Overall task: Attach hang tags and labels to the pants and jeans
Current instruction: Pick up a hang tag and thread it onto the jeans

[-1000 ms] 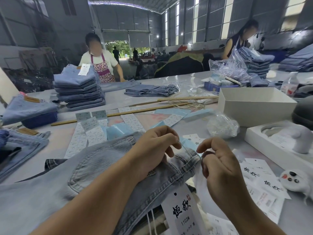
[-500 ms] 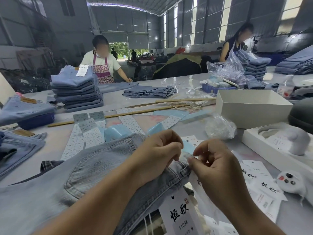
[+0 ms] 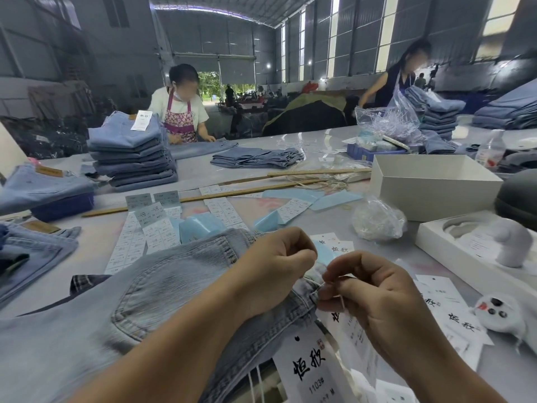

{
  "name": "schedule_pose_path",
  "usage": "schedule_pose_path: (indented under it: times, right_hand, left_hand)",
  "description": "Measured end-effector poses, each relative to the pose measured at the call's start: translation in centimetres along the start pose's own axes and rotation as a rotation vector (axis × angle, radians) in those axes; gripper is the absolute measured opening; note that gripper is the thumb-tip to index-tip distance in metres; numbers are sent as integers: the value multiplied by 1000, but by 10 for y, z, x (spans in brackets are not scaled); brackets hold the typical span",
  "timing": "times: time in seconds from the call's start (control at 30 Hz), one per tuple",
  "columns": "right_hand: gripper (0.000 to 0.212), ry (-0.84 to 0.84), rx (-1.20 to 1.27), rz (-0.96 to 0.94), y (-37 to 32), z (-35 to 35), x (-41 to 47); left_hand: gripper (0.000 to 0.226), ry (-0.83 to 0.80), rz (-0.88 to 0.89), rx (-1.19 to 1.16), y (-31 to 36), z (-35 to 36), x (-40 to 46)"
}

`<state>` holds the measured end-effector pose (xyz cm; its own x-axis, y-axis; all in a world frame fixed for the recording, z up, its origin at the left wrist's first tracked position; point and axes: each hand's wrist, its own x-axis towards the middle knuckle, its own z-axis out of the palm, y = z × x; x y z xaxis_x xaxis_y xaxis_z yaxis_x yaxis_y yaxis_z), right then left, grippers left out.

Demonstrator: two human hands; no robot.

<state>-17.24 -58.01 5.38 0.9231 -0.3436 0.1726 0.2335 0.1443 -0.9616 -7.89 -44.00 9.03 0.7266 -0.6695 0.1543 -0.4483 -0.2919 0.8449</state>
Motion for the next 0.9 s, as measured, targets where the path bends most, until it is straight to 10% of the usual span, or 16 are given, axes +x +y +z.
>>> schedule_pose_path:
  times: [0.3,0.9]
  right_hand:
    - [57,-98,217,74,-2,1,-3]
    - [23,-73,246,60,3,7,-2]
  left_hand:
    - [13,-4,29,23,-3,0,0]
    - [7,-26,50,30,1,0,-3]
